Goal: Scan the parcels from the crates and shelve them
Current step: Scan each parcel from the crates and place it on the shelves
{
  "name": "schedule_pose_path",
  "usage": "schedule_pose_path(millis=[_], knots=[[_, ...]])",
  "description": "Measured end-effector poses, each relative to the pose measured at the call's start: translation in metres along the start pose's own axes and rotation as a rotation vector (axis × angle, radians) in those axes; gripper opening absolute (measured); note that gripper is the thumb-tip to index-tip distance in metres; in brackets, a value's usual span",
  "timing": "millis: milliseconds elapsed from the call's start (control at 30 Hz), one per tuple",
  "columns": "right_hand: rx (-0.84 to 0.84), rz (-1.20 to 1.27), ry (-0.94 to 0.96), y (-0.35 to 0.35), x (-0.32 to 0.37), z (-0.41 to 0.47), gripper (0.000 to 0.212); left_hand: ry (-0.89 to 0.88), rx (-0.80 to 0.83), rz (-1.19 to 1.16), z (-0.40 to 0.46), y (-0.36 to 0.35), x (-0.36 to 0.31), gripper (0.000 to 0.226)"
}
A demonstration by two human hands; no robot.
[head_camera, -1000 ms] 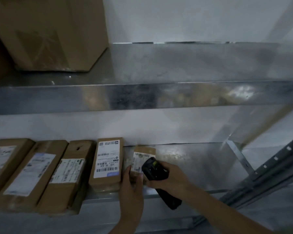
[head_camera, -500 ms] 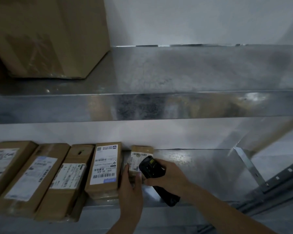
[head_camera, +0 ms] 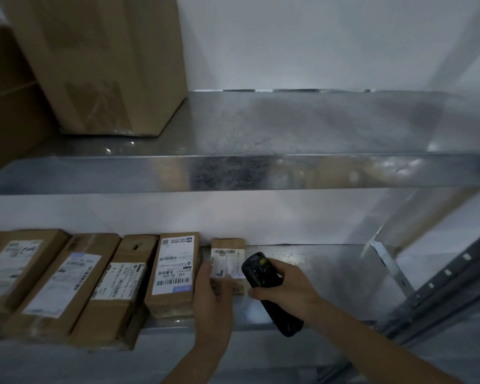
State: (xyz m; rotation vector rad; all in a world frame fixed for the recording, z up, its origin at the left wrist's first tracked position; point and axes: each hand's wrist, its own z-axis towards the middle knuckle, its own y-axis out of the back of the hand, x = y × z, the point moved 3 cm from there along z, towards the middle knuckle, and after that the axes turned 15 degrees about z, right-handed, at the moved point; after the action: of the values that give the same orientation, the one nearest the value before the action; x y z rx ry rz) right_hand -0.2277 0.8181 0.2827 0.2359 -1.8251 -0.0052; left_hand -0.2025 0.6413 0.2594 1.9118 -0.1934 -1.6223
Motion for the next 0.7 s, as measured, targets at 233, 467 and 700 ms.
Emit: schedule_pose_path(millis=[233,467,700], knots=[[-0.014,-0.026,0.023,0.006,0.043,-0.04,0.048,-0.071,0.061,-0.117,-0.014,0.036,-0.035,0.054],[0.039,-0.087,0.096,-0.051,0.108,-0.075,0.049,-0.099,0.077,-0.168,-0.017,0.131,-0.05,0.048],[0.246,-0.119,0.093,-0.229,0.165,-0.098,0.057,-0.009,-0.052,-0.166,-0.015,0.321,0.018,0.045]])
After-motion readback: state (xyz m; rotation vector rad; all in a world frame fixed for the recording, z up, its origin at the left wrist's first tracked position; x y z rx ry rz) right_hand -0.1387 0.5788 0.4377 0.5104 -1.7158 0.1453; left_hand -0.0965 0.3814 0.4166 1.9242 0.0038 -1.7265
